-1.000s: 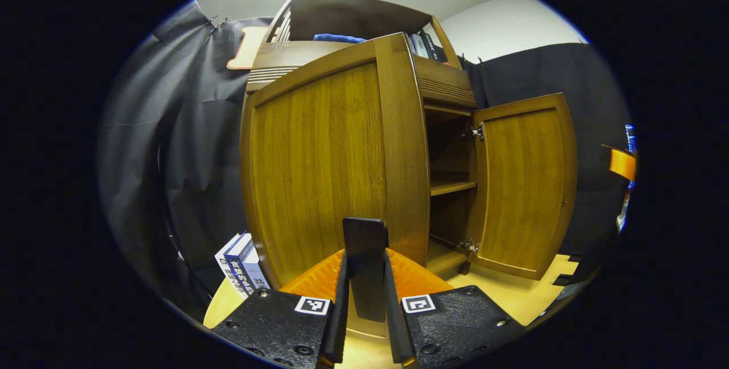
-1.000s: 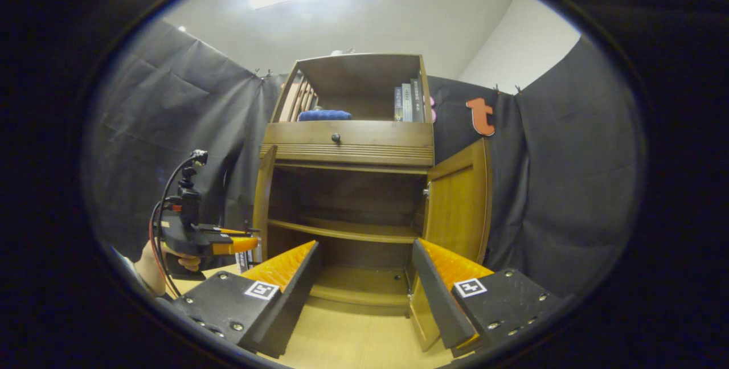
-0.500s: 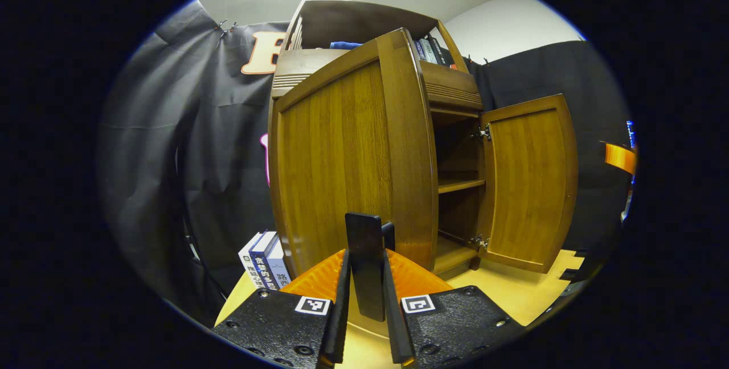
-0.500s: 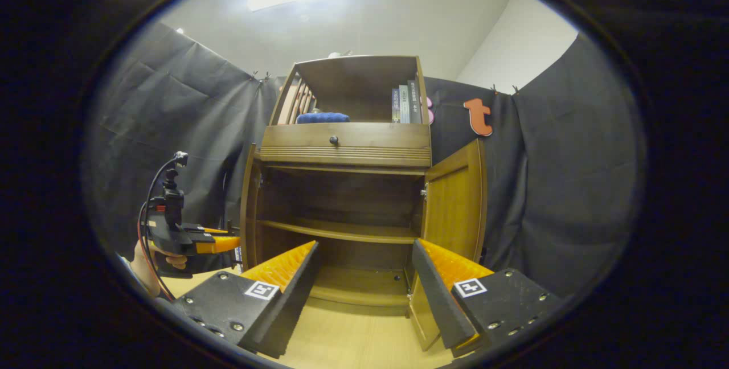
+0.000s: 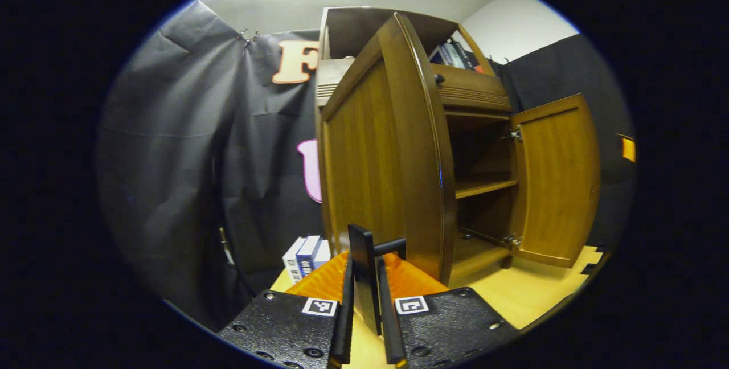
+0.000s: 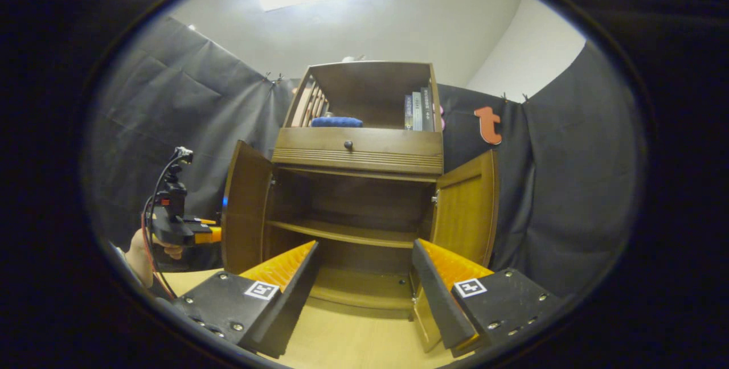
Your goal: Open the right door of the double-door shoe cabinet with the right hand, and open the left door with the left hand.
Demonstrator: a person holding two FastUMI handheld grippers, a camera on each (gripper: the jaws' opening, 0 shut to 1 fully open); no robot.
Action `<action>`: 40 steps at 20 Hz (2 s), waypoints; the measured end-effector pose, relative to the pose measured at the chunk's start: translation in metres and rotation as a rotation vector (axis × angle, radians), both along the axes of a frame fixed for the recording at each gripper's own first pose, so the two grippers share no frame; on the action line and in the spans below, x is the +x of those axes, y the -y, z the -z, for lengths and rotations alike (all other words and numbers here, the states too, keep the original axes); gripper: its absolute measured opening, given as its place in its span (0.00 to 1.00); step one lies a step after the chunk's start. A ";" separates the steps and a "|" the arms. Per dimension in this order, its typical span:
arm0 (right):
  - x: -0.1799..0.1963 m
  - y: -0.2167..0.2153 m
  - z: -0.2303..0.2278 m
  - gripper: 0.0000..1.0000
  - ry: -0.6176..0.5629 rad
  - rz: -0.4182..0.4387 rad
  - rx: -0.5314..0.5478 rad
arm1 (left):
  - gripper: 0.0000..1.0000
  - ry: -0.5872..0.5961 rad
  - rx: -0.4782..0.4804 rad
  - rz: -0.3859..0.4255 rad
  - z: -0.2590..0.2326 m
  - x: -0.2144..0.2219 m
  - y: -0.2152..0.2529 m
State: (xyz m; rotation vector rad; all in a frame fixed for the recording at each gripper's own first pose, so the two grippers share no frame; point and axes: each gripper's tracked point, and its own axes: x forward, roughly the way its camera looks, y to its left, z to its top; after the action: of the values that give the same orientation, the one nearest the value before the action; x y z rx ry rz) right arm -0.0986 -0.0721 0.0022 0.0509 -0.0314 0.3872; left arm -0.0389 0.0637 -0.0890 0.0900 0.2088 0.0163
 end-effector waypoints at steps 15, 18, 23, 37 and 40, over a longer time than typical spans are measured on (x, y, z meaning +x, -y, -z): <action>0.000 -0.019 0.012 0.96 -0.023 -0.025 0.028 | 0.02 -0.055 -0.107 0.121 -0.004 -0.006 -0.069; 0.002 -0.019 0.010 0.96 -0.023 -0.016 0.039 | 0.02 -0.063 -0.107 0.162 -0.003 -0.004 -0.075; 0.013 -0.027 0.020 0.96 -0.036 -0.014 0.045 | 0.01 -0.070 -0.125 0.197 -0.003 -0.005 -0.079; 0.013 -0.014 0.040 0.96 -0.067 -0.007 0.036 | 0.08 -0.021 -0.149 0.181 -0.007 -0.011 -0.066; 0.009 -0.022 0.038 0.94 -0.052 -0.029 0.037 | 0.17 -0.012 -0.150 0.157 -0.012 -0.019 -0.072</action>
State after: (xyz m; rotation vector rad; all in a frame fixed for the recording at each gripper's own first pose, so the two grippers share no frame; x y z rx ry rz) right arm -0.0895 -0.0504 -0.0361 0.0976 0.0136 0.4146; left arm -0.0578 0.1360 -0.0770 -0.0437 0.2136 -0.1557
